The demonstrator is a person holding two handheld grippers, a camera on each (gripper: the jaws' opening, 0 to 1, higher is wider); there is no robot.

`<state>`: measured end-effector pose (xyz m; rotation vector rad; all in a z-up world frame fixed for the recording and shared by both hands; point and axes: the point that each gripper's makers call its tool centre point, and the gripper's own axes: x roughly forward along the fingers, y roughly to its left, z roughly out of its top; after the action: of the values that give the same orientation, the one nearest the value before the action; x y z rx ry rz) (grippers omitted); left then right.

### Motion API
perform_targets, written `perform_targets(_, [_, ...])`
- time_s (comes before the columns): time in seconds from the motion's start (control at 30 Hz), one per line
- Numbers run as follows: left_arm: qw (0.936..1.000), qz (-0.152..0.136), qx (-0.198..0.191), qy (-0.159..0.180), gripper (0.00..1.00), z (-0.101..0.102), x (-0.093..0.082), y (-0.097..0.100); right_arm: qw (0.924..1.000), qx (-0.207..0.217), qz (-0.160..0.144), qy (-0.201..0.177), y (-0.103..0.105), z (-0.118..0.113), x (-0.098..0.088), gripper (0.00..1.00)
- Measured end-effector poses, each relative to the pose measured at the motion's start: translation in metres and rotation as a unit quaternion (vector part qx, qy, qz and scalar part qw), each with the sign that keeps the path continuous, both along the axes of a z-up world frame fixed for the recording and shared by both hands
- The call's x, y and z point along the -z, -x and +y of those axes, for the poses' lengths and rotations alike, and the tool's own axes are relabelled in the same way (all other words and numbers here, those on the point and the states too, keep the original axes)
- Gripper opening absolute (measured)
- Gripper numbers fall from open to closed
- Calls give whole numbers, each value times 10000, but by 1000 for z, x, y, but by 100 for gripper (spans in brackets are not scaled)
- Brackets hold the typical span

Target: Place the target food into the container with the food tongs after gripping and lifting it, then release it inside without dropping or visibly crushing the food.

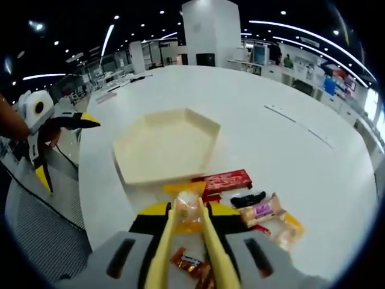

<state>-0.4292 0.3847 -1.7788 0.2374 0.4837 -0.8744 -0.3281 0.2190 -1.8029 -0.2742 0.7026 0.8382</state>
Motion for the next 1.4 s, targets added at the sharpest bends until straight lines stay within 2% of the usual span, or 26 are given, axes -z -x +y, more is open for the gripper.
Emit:
perform_targets(0.4, [10000, -32, -84, 40, 100, 2, -2, -2, 10000, -61, -56, 25, -3, -1, -12, 22])
perform_targets(0.7, [9999, -56, -98, 21, 100, 3, -2, -3, 9998, -149, -145, 35, -12, -3, -31, 23])
perform_targets(0.87, [9999, -61, -115, 21, 100, 3, -3, -3, 9995, -223, -194, 85, -14, -1, -35, 23])
perform_targets(1.07, [9999, -92, -98, -14, 100, 3, -2, -4, 9990, -362, -269, 52, -19, 12, -46, 23])
perform_targets(1.4, [9998, -110, -151, -45, 100, 5, -1, -5, 9958, -800, -443, -6, -30, 52, -75, 23])
